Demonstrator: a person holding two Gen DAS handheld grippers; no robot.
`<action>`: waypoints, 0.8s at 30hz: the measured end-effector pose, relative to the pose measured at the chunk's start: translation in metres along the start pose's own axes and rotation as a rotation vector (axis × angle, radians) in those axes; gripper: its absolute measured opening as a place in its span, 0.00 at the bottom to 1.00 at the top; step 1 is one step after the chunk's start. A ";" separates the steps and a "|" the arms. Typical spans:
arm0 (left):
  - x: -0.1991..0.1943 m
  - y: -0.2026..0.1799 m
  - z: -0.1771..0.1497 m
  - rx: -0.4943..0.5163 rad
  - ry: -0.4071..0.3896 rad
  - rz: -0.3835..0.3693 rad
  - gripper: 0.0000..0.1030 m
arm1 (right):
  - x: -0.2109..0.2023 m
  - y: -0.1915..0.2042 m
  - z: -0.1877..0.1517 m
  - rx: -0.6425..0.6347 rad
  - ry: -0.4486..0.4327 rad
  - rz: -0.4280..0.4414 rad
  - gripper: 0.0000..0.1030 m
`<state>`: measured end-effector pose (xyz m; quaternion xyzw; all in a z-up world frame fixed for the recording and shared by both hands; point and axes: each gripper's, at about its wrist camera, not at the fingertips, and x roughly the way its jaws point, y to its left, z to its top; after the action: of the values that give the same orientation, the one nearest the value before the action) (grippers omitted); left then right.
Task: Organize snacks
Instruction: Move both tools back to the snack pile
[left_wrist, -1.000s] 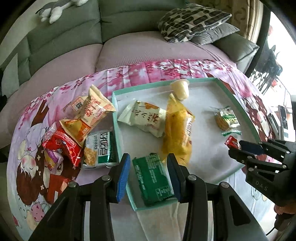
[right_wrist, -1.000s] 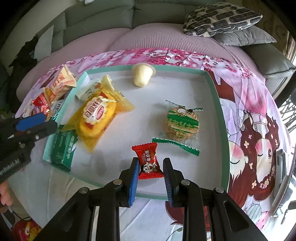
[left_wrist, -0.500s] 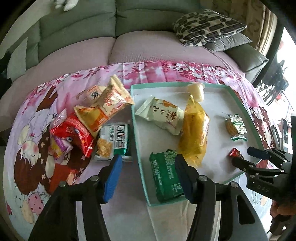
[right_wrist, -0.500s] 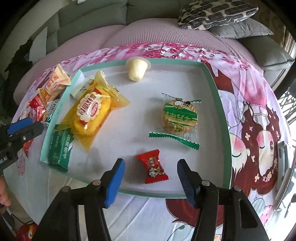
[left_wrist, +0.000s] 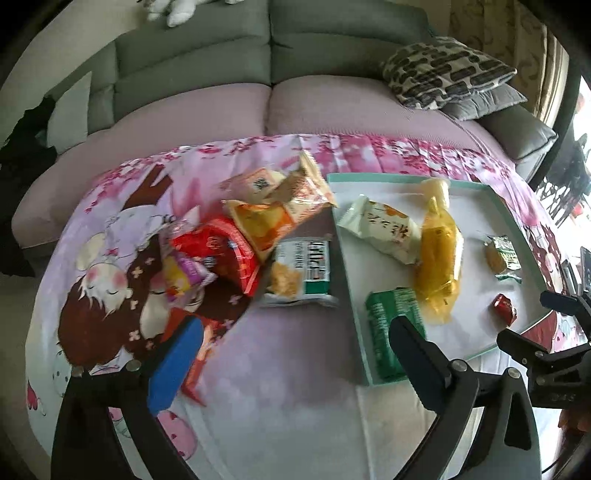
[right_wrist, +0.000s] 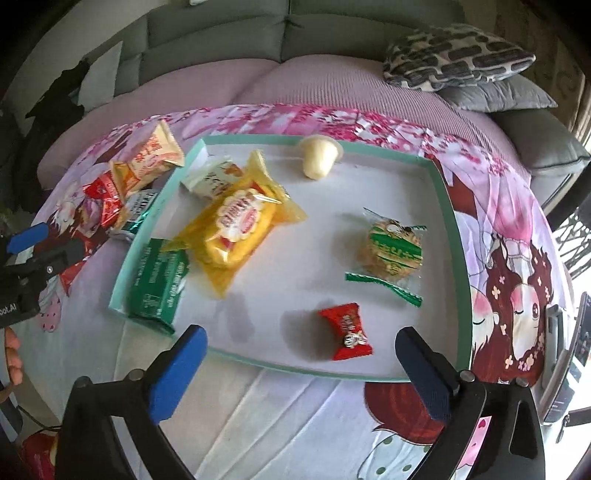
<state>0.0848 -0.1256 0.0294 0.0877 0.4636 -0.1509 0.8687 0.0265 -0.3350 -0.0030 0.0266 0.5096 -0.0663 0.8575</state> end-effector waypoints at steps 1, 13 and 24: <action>-0.003 0.005 -0.002 -0.009 -0.013 -0.001 0.98 | -0.002 0.003 0.000 -0.002 -0.008 0.004 1.00; -0.033 0.064 -0.021 -0.103 -0.145 -0.033 0.98 | -0.021 0.038 0.005 -0.051 -0.081 0.002 1.00; -0.065 0.125 -0.032 -0.151 -0.216 -0.011 0.98 | -0.027 0.086 0.012 -0.089 -0.092 0.092 1.00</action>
<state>0.0684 0.0126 0.0670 0.0026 0.3777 -0.1289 0.9169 0.0360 -0.2484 0.0242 0.0090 0.4702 -0.0053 0.8825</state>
